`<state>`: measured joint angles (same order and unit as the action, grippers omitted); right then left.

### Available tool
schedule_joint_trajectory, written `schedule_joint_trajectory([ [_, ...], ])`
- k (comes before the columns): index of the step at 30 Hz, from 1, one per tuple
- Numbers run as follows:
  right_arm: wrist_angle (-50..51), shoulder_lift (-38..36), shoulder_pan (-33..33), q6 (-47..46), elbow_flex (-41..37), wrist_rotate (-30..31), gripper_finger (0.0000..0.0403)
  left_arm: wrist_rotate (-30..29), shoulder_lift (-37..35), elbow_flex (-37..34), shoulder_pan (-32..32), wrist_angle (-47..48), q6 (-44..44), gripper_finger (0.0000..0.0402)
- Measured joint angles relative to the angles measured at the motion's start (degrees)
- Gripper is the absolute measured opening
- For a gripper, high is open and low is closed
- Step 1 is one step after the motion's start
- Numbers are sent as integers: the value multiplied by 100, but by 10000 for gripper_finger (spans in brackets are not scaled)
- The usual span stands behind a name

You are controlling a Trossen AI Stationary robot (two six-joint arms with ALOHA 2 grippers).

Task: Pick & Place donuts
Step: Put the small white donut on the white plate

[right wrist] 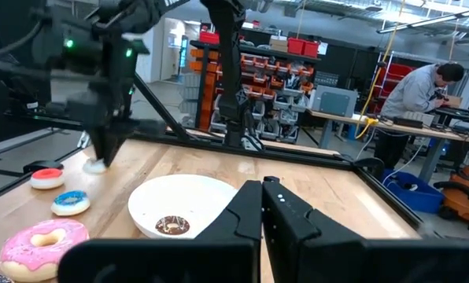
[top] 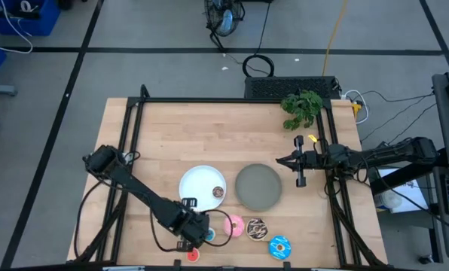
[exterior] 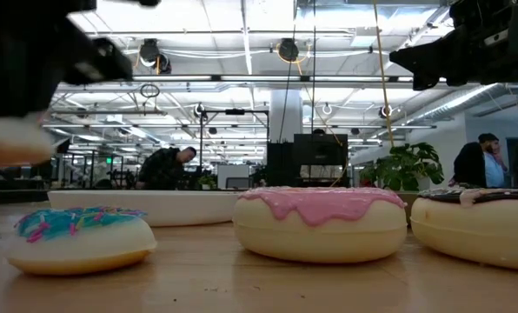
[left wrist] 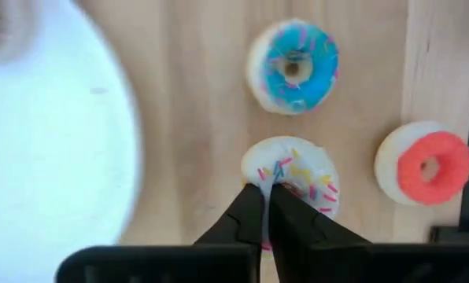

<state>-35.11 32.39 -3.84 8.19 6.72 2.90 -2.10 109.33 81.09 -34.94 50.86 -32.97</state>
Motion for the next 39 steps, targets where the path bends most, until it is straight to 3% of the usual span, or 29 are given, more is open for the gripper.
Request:
schedule_joint_trajectory([
  [10,82,12,0,-44,2,0,0,-680,-992,246,668,1707,148,8],
  [16,84,12,0,-44,0,0,0,-878,-1199,244,1372,1778,762,26],
  [25,111,14,-2,-9,0,0,0,-430,-1081,-913,2357,136,1724,8],
  [32,108,12,-2,30,0,9,0,-10,-1015,-1779,2814,-464,1673,38],
  [39,89,14,0,106,0,22,0,228,-1017,-2223,2865,-1121,1573,52],
])
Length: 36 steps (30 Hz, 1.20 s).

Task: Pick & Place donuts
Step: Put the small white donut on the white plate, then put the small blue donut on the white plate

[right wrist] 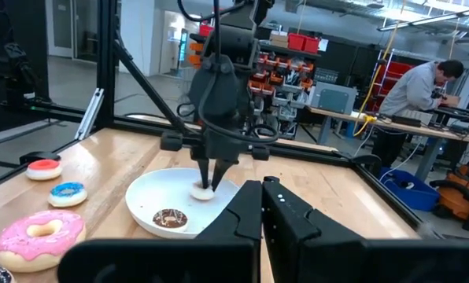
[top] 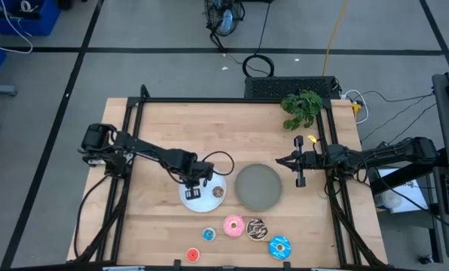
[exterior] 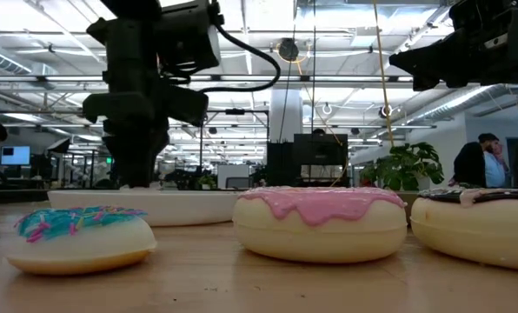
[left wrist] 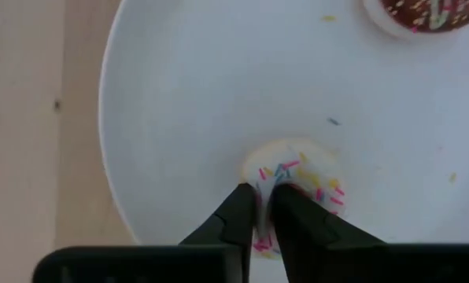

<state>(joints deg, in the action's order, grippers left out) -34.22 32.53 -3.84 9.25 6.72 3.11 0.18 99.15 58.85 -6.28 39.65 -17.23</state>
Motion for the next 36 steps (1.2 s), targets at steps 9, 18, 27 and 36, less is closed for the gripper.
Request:
schedule_joint_trajectory([
  [9,-13,-1,0,1,0,2,0,6,-2,268,-7,234,-302,211],
  [18,-6,0,-1,43,0,2,0,-369,-2,1180,-88,1114,-163,336],
  [27,-4,-2,0,45,0,2,0,-377,-2,2232,-686,2388,-878,296],
  [36,-21,0,0,45,0,2,0,-644,-4,2694,-1580,2691,-1696,179],
])
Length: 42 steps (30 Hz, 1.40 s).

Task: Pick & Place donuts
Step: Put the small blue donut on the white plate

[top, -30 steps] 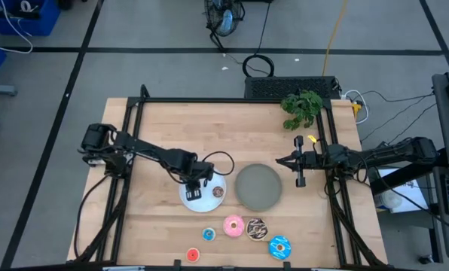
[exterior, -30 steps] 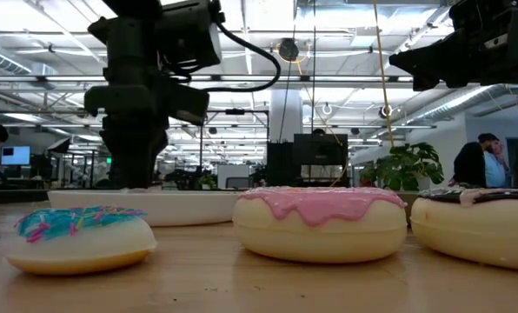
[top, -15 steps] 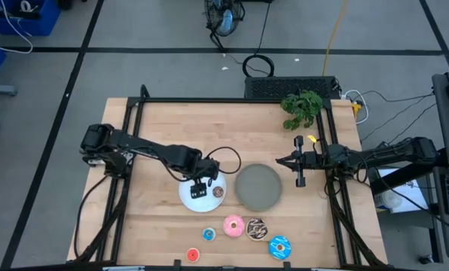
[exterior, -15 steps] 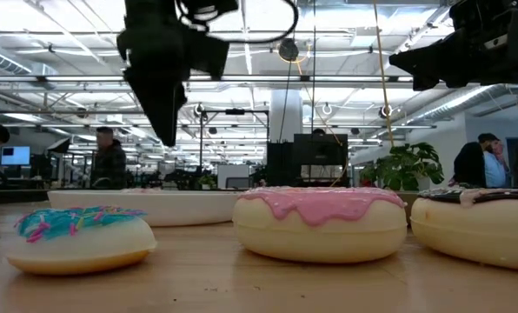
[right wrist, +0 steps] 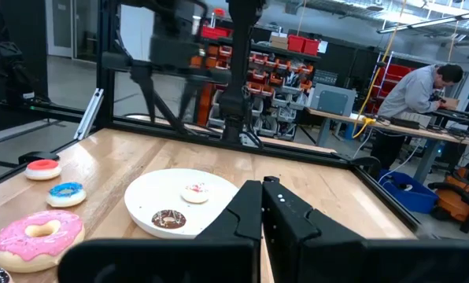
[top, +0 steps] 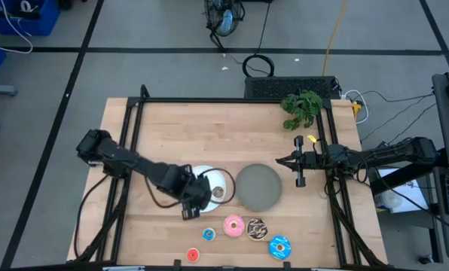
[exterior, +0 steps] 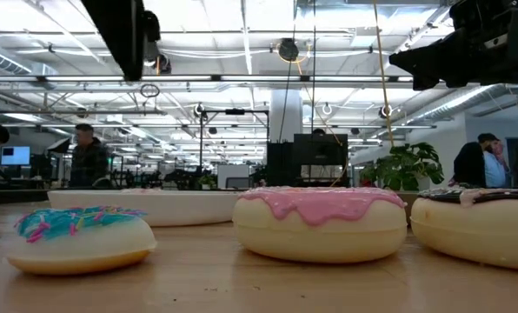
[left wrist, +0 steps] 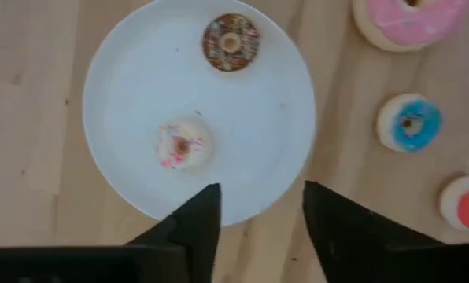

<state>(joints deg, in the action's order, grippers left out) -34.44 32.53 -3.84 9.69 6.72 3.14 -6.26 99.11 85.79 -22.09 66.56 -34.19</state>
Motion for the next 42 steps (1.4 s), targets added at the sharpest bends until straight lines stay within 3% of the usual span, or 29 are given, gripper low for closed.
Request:
schedule_joint_trajectory([
  [9,-136,-2,-2,0,0,0,0,-240,0,1,-550,-92,-101,23],
  [11,-136,0,0,0,2,0,0,-267,0,1,-631,-125,-45,8],
  [24,-133,0,-2,0,0,0,0,-464,0,1,-761,-688,125,8],
  [30,-133,0,-2,0,1,0,0,-950,0,1,-757,-681,138,26],
  [36,-143,0,0,0,0,-7,0,-1477,0,1,-716,-684,-190,6],
  [42,-157,0,-2,0,0,-17,0,-1313,53,1,-705,-1018,-204,10],
])
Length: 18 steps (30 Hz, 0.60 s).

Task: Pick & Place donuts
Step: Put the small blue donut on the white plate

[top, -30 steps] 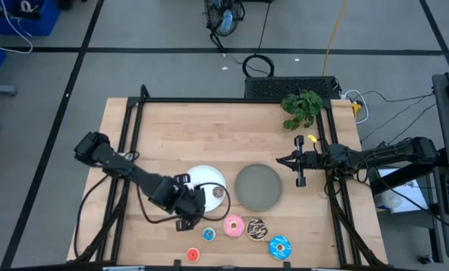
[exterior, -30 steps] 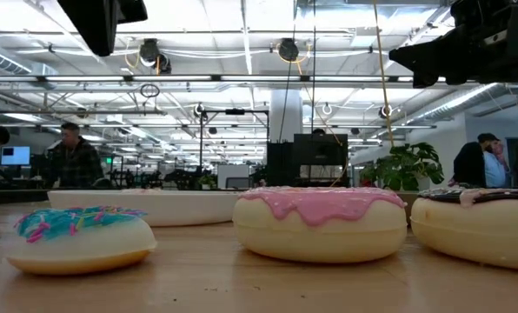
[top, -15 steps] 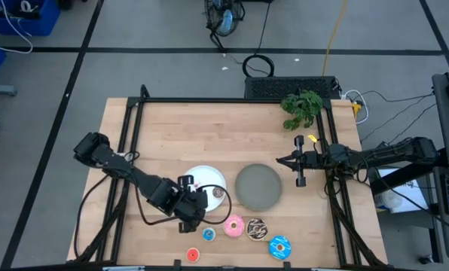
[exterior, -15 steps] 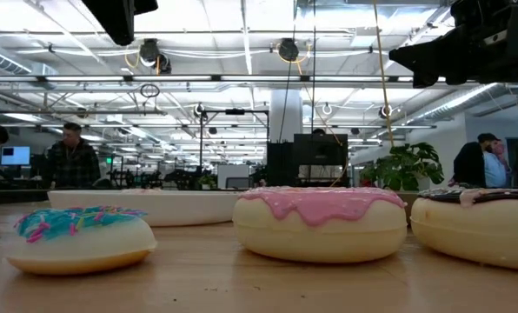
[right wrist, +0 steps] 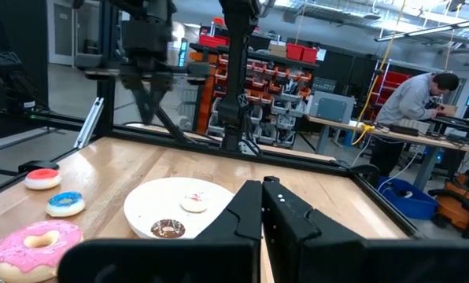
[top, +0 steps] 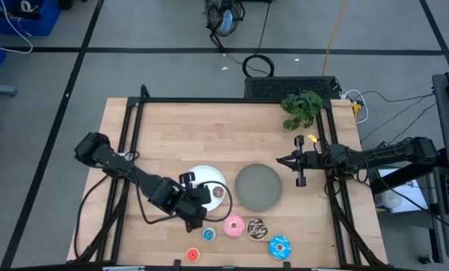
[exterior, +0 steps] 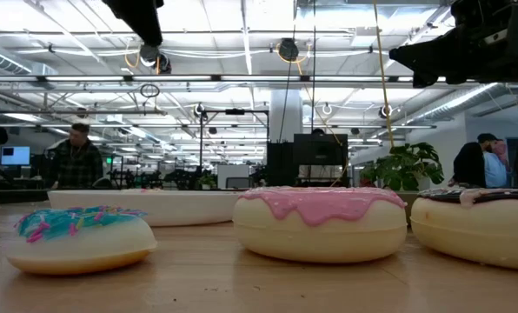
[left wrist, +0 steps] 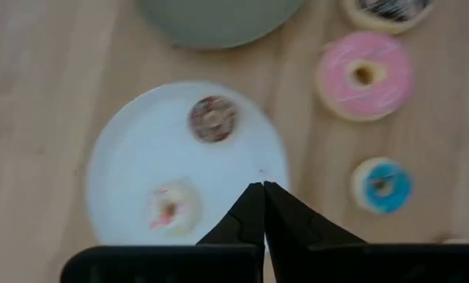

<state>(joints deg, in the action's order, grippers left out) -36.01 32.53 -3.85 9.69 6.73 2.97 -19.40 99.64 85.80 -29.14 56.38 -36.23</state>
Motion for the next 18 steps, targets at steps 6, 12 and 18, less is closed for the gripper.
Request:
schedule_joint_trajectory([
  [6,-64,-2,2,-2,2,-3,0,748,455,0,110,-1372,446,7],
  [12,-63,0,1,-2,0,-5,0,1470,1006,2,80,-1738,660,4],
  [18,-63,0,2,-2,0,-7,0,1648,1471,0,-90,-1743,1167,42],
])
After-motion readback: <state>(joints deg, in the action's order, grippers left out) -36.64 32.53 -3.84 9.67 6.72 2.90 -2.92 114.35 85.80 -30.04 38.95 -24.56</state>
